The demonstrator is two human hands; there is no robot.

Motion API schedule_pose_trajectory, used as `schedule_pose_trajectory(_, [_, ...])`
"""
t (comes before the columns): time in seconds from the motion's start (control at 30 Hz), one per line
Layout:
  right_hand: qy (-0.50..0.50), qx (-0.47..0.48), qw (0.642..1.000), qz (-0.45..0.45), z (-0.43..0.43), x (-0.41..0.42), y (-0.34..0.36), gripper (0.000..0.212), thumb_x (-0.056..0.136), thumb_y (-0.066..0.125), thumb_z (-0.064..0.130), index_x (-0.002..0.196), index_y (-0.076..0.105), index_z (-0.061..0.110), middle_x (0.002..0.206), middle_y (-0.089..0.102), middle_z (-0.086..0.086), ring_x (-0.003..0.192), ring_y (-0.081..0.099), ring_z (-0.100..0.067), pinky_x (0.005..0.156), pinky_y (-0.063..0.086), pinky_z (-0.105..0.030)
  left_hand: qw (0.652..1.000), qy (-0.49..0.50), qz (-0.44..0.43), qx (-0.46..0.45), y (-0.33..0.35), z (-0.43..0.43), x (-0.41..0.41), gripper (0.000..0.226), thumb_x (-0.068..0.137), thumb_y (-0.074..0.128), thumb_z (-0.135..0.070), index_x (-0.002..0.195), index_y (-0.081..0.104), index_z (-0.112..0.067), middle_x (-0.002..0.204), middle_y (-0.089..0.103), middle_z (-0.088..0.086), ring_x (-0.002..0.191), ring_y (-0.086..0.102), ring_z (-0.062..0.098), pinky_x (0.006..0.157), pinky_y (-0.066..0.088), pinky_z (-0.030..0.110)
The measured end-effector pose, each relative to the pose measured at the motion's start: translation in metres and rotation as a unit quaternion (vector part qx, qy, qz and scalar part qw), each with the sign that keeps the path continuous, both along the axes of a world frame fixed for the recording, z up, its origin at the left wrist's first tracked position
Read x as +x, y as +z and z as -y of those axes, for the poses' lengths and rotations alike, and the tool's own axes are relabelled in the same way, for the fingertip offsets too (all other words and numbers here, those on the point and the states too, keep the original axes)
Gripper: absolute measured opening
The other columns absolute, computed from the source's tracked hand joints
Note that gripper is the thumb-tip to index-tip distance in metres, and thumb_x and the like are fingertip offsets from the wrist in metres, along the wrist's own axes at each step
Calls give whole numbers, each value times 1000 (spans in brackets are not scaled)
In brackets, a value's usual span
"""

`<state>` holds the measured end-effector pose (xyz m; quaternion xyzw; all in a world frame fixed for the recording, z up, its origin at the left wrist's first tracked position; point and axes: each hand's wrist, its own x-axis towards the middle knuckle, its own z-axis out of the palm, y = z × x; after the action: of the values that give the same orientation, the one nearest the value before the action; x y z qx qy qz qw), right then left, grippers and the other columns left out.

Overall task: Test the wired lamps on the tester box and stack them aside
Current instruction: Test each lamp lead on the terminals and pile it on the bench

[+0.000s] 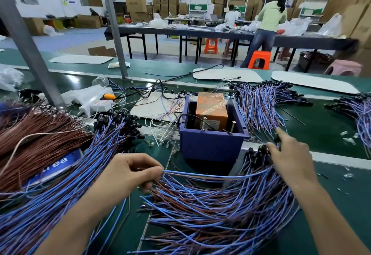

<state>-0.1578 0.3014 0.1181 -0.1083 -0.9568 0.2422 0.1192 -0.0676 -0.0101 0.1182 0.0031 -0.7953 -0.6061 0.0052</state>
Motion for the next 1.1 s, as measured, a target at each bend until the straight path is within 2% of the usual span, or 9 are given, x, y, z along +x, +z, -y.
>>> schedule_pose_trajectory(0.1, [6, 120, 992, 29, 25, 14, 12, 54, 95, 50, 46, 141, 45, 20, 136, 45, -15, 110, 56, -35, 85, 47, -40, 997, -19, 10, 69, 4, -16, -7, 14, 66, 77, -23, 75, 76, -13, 62, 67, 8, 53, 59, 10, 53, 50, 17])
schedule_pose_trajectory(0.17, [87, 66, 993, -34, 42, 24, 19, 55, 91, 54, 48, 136, 53, 16, 141, 42, -8, 122, 49, -25, 102, 39, -36, 995, -38, 11, 88, 9, -26, -14, 22, 60, 78, -29, 75, 76, -13, 61, 66, 6, 55, 59, 11, 56, 50, 18])
schedule_pose_trajectory(0.23, [214, -76, 971, -69, 65, 38, 28, 47, 87, 62, 43, 126, 63, 16, 125, 59, 4, 110, 55, -7, 98, 40, -19, 991, -42, 11, 128, 13, -35, -23, 22, 57, 79, -28, 73, 76, -14, 61, 66, 5, 54, 60, 10, 56, 50, 17])
schedule_pose_trajectory(0.33, [305, -209, 926, -74, 95, 55, 26, 24, 84, 71, 28, 107, 73, 21, 83, 70, 19, 76, 66, 6, 70, 47, -5, 976, -31, 13, 215, 16, -52, -36, 18, 54, 77, -24, 70, 77, -15, 61, 67, 3, 53, 61, 7, 54, 51, 15])
schedule_pose_trajectory(0.57, [215, -327, 910, -138, 100, 45, 4, 16, 87, 67, 7, 96, 75, 17, 76, 74, 10, 67, 70, -1, 70, 58, -22, 929, 9, 61, 364, 7, -81, -48, 12, 73, 66, -6, 69, 76, -8, 64, 70, 5, 56, 66, 6, 53, 52, 13])
schedule_pose_trajectory(0.77, [85, -238, 939, -235, 89, 33, -13, 10, 89, 65, 10, 93, 74, 13, 69, 71, 1, 61, 67, -14, 65, 58, -38, 953, 68, 52, 292, -3, -90, -67, 11, 90, 61, -9, 84, 70, -10, 70, 73, 3, 59, 65, 6, 59, 56, 18])
schedule_pose_trajectory(0.9, [25, -268, 941, -206, 77, 22, -22, 12, 89, 63, 8, 94, 74, 7, 66, 67, -3, 50, 64, -12, 53, 53, -19, 971, 66, 61, 220, -7, -92, -80, 15, 94, 58, -13, 85, 70, -12, 69, 68, 1, 50, 58, 4, 54, 52, 15])
schedule_pose_trajectory(0.97, [10, -268, 943, -198, 75, 20, -25, 13, 88, 63, 8, 94, 74, 6, 66, 67, -5, 50, 64, -17, 54, 53, -22, 977, 61, 64, 194, -8, -93, -83, 16, 94, 58, -14, 85, 71, -12, 67, 65, -1, 48, 54, 2, 52, 50, 14])
schedule_pose_trajectory(1.1, [-13, -285, 934, -215, 72, 22, -25, 13, 87, 63, 7, 93, 74, 9, 60, 65, -2, 45, 60, -5, 45, 44, -7, 983, 57, 62, 165, -8, -95, -87, 16, 94, 57, -14, 87, 71, -12, 67, 63, -1, 44, 49, 0, 51, 48, 13])
